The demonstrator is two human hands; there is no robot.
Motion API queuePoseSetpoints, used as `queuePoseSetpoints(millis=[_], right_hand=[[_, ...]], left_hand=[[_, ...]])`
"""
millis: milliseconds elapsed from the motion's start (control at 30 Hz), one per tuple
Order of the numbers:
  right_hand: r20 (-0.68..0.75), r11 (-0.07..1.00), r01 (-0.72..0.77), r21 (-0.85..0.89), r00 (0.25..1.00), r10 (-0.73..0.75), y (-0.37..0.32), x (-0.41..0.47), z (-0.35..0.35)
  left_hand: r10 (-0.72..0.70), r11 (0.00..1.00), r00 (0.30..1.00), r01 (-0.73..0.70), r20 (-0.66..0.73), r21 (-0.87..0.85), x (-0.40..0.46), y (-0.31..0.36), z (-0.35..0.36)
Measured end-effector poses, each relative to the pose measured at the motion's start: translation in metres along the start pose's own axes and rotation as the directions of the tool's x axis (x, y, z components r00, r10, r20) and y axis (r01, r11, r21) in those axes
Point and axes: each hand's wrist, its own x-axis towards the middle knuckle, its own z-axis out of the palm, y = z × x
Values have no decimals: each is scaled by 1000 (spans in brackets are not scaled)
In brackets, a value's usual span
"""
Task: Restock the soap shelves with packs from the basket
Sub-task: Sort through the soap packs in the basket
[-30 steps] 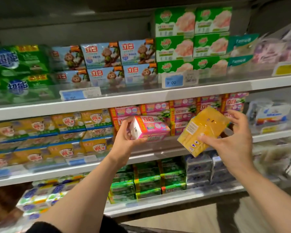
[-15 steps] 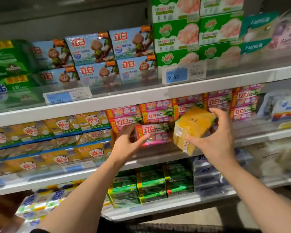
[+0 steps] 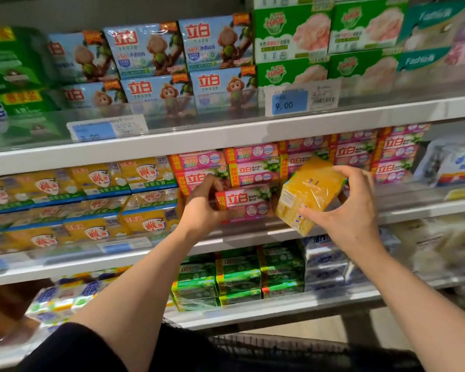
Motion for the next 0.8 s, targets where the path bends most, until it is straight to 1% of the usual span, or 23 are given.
queuePoseSetpoints(millis=[67, 100, 167, 233, 267, 367, 433, 500, 567, 700, 767, 800], right_hand=[[-14, 1000, 4, 15, 1000, -4, -1, 0, 3], [-23, 1000, 2, 24, 1000, -2, -2, 1, 4], [-35, 999, -12, 38, 999, 13, -2, 2, 7], [-32, 998, -24, 53, 999, 26, -3, 3, 8], [-28, 998, -30, 60, 999, 32, -4, 3, 8], [-26, 998, -28, 52, 999, 29, -7, 2, 7], [-22, 1000, -12, 17, 1000, 12, -6, 1, 5], [-4, 1000, -7, 2, 1000, 7, -5, -1, 2], [-13, 1000, -4, 25, 1000, 4, -5, -3, 3], [-36, 995, 8, 102, 999, -4, -9, -2, 13], [4, 990, 20, 143, 1000, -21, -13, -4, 22], [27, 990, 37, 135, 999, -41, -16, -5, 26]], left_hand=[[8, 1000, 999, -8, -32, 9, 0, -3, -9], [7, 997, 999, -3, -51, 76, 0, -3, -13], [47, 959, 998, -33, -43, 281, -3, 2, -16], [120, 890, 992, -127, 42, 438, -5, 5, -10], [134, 878, 989, -149, 66, 455, -5, 6, -5], [89, 909, 994, -108, 66, 402, -2, 11, 5], [74, 918, 993, -105, 95, 382, 4, 15, 9], [56, 908, 989, -108, 139, 405, 11, 18, 8], [41, 901, 985, -109, 166, 420, 15, 18, 3], [98, 876, 990, -136, 106, 462, 15, 7, -15], [80, 869, 995, -97, 56, 485, 11, -4, -28], [78, 851, 996, -88, 41, 518, 9, -10, -34]])
